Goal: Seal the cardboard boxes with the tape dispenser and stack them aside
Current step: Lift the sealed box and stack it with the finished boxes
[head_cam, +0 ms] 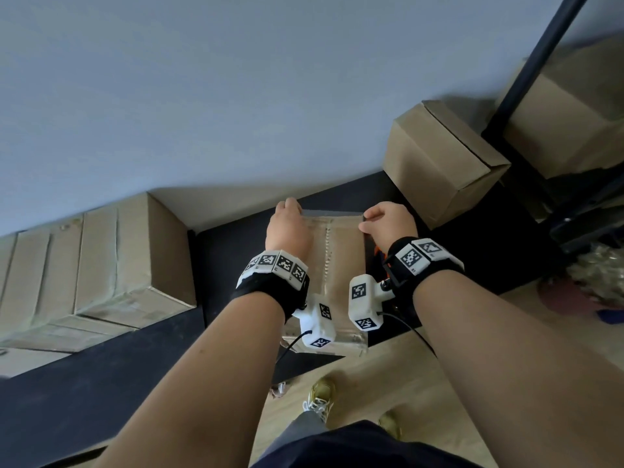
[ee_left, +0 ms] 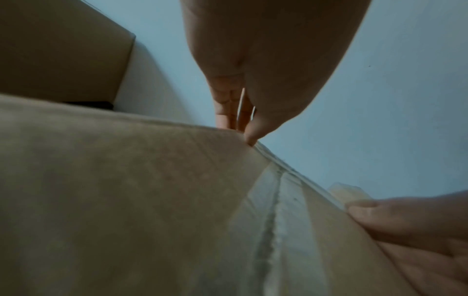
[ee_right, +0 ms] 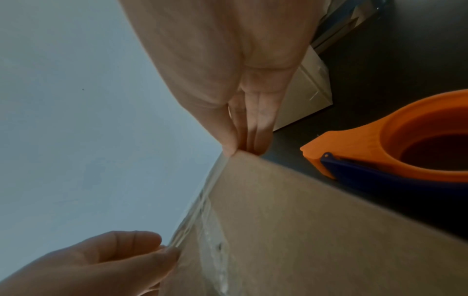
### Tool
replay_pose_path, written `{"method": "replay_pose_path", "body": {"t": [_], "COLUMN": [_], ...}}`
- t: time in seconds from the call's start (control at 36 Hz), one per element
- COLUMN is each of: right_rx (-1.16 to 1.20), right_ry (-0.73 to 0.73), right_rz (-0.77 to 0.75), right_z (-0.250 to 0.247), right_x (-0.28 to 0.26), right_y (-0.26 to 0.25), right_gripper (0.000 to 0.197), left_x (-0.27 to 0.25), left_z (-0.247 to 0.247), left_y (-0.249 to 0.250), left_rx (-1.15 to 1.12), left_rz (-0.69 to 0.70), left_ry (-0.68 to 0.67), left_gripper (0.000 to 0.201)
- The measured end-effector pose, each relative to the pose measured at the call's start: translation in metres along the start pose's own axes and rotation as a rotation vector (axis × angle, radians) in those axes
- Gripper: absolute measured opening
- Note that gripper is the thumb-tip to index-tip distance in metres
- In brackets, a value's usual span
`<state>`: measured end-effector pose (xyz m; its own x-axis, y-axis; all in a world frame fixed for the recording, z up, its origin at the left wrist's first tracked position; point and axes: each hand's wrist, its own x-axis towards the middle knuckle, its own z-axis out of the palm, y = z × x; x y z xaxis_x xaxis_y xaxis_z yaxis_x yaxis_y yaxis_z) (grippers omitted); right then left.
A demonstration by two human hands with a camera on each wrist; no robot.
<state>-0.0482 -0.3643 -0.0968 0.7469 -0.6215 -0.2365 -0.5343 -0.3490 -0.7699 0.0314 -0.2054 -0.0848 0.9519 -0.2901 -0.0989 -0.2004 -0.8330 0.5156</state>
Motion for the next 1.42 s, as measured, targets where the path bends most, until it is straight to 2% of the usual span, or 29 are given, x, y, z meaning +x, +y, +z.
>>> {"method": "replay_pose_path", "body": {"t": [0.08,0.19,0.31,0.36,0.42,0.61,0.69,0.78,0.97,1.11,1.31,1.42], "right_rx": [-0.058,-0.110,-0.184,-0.232,-0.262,-0.268,-0.209,-0.118,-0.075,-0.073,-0.067,-0.082], "right_ry": [0.009,0.003,0.053,0.039,0.015,-0.052,-0.088,-0.116,-0.108,-0.091,-0.066,-0.085], "right_rz": [-0.023,-0.050,-0.147,-0.185,-0.200,-0.182,-0.175,-0.157,-0.153,-0.170,-0.183,-0.186], "right_z": [0.005,0.007,0.011,0.014,0.015,0.014,0.010,0.007,0.012,0.011,0.015,0.015], "right_x": [0.001,0.004,0.004,0.004,0.005,0.008,0.010,0.011,0.013,0.018,0.016,0.015], "right_y": [-0.003,-0.004,-0.009,-0.011,-0.011,-0.012,-0.009,-0.007,-0.005,-0.003,0.001,0.000], "right_gripper": [0.017,0.018,0.029,0.028,0.026,0.022,0.024,0.020,0.021,0.017,0.015,0.015], "left_x": [0.001,0.001,0.003,0.006,0.008,0.014,0.016,0.019,0.023,0.026,0.026,0.023], "left_z": [0.001,0.003,0.004,0.006,0.009,0.022,0.025,0.030,0.034,0.035,0.035,0.037], "left_y": [-0.009,-0.012,-0.008,-0.007,-0.009,-0.017,-0.017,-0.017,-0.021,-0.019,-0.021,-0.024], "left_rx": [-0.054,-0.083,0.028,0.078,0.084,-0.076,-0.136,-0.164,-0.339,-0.301,-0.289,-0.265], "left_rz": [0.012,0.025,0.237,0.335,0.366,0.296,0.269,0.233,0.132,0.121,0.138,0.171], "left_ry": [0.039,0.066,0.088,0.018,-0.057,-0.090,-0.095,-0.101,-0.148,-0.143,-0.132,-0.131], "left_gripper": [0.020,0.021,0.028,0.035,0.040,0.035,0.024,0.022,0.016,0.006,0.007,0.015]}}
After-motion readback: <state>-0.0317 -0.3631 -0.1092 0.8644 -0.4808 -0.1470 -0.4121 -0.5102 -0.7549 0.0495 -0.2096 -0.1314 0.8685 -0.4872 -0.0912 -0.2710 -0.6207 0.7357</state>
